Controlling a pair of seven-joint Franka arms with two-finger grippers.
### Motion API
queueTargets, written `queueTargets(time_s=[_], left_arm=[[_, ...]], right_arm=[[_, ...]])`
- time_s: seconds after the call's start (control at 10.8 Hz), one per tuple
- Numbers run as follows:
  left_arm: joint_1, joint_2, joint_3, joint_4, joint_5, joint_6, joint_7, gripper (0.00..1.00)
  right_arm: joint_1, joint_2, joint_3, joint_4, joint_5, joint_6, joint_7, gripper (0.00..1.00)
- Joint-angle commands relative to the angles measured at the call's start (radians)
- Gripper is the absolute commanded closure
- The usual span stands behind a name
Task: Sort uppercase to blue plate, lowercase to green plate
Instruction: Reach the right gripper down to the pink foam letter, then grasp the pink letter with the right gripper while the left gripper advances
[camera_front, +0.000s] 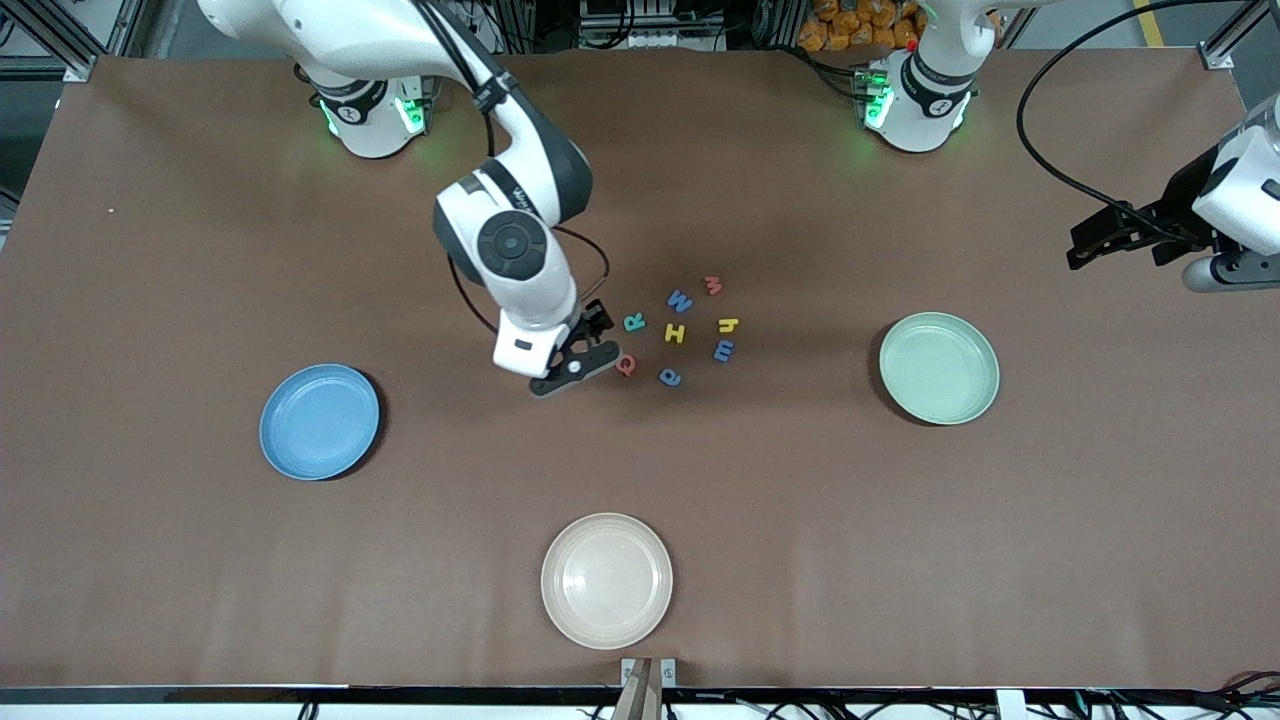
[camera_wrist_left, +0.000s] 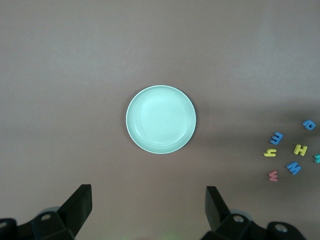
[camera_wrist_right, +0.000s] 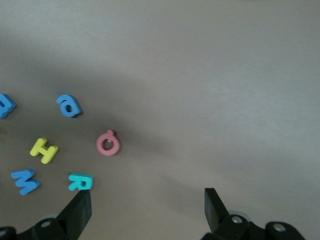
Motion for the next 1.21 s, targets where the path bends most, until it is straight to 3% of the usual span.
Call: queueTargets(time_s=[0.0, 0.74, 1.12], left_arm=[[0.003, -0.007, -0.017, -0.004, -0.006, -0.014, -0.04, 0.0], [-0.002, 0.011, -0.028, 0.002, -0.018, -0.026, -0.27, 0.0], [-0.002, 0.013, -0.041, 0.002, -0.015, -0.026, -0.297, 0.0]], right_arm=[[0.057, 0.066, -0.008, 0.02, -0.006, 0.079, 0.072, 0.05], [0.1, 0.199, -0.008, 0.025, -0.02, 0.227, 0.18, 0.11], [0.111, 0.236, -0.008, 0.042, -0.034, 0.239, 0.186, 0.25]])
